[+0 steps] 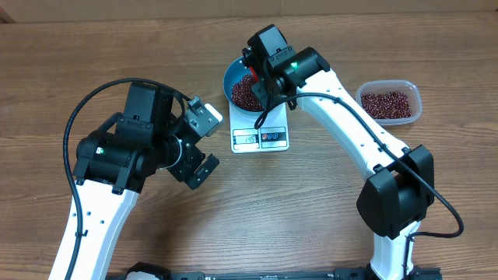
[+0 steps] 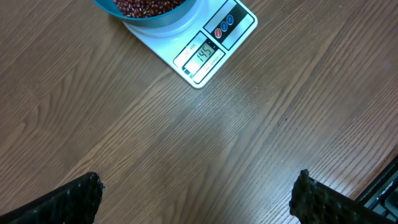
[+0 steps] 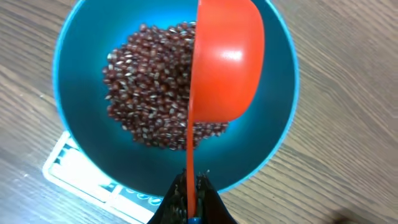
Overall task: Scoop item into bowl and weigh 150g on scale
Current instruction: 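Hold the emptied scoop over the bowl while the scale settles, then move the empty scoop back right into the bean tub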
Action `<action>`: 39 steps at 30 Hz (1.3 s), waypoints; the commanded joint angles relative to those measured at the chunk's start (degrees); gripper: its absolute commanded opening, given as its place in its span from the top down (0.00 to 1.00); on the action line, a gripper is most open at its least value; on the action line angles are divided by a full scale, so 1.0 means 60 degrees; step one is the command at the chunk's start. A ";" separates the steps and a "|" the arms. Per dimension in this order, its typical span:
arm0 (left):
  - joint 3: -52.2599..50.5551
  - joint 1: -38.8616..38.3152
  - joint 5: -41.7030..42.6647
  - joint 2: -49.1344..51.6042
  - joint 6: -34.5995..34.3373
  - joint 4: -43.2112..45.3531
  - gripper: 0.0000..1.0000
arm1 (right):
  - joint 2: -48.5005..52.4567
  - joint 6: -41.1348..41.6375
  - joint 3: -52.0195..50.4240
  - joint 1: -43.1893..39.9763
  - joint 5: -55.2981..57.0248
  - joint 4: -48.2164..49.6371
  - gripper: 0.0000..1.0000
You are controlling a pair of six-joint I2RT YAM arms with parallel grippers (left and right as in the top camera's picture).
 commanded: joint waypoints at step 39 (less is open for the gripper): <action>0.0004 0.0040 0.0186 0.0062 -0.0095 0.0025 0.00 | -0.2149 0.2954 0.0342 -0.1836 -0.4105 -0.0408 0.96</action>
